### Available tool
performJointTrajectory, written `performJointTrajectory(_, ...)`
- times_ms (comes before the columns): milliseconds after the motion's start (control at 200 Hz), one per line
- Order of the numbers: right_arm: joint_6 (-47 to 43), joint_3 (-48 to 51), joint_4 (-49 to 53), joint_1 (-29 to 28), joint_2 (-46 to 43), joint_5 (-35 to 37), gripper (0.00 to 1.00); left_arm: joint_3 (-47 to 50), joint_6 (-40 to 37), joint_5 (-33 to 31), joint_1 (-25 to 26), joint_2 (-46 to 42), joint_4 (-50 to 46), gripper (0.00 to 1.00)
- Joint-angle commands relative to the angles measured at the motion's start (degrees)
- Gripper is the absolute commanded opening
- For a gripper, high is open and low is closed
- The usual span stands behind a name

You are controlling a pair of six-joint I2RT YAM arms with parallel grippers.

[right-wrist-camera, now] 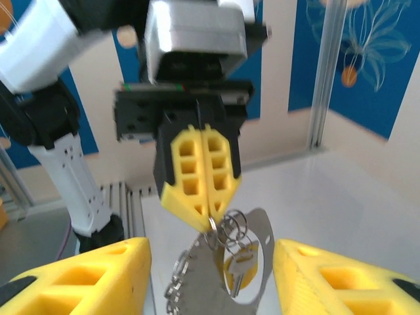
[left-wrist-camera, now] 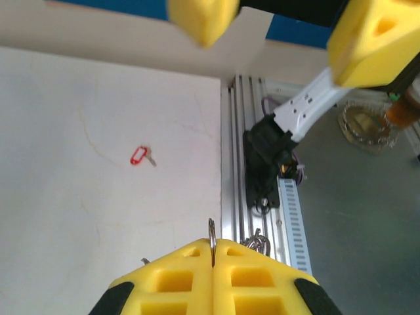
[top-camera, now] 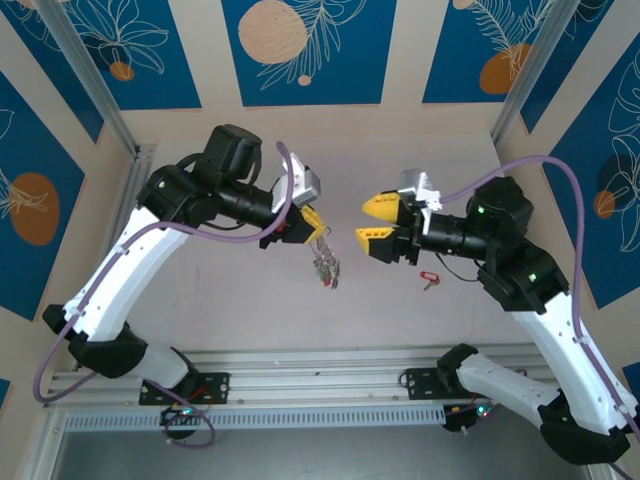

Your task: Put the keys on the keyring

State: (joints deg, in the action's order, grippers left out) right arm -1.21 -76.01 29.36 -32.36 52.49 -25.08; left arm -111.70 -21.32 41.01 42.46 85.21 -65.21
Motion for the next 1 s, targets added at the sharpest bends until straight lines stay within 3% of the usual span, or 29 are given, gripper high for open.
performJointTrajectory(0,-3.3,0.8,6.6,-0.9,2.5,-1.2,0.50,-2.7,-4.7,-1.9,1.7,0.7,-8.0,0.00)
performJointTrajectory(135,-3.4,2.0,6.0,-1.6,3.7,-1.9,0.48,-2.7,-4.8,-2.4,2.6,0.8,-9.1,0.00)
performJointTrajectory(440,-3.0,5.9,2.8,-1.6,3.8,-14.3,0.49,-2.3,-4.3,-1.5,3.5,0.7,-9.3,0.00)
performJointTrajectory(990,-2.2,7.0,-1.0,-4.2,7.2,-11.7,0.50,-2.9,-4.1,-1.3,4.9,1.4,-8.8,0.00)
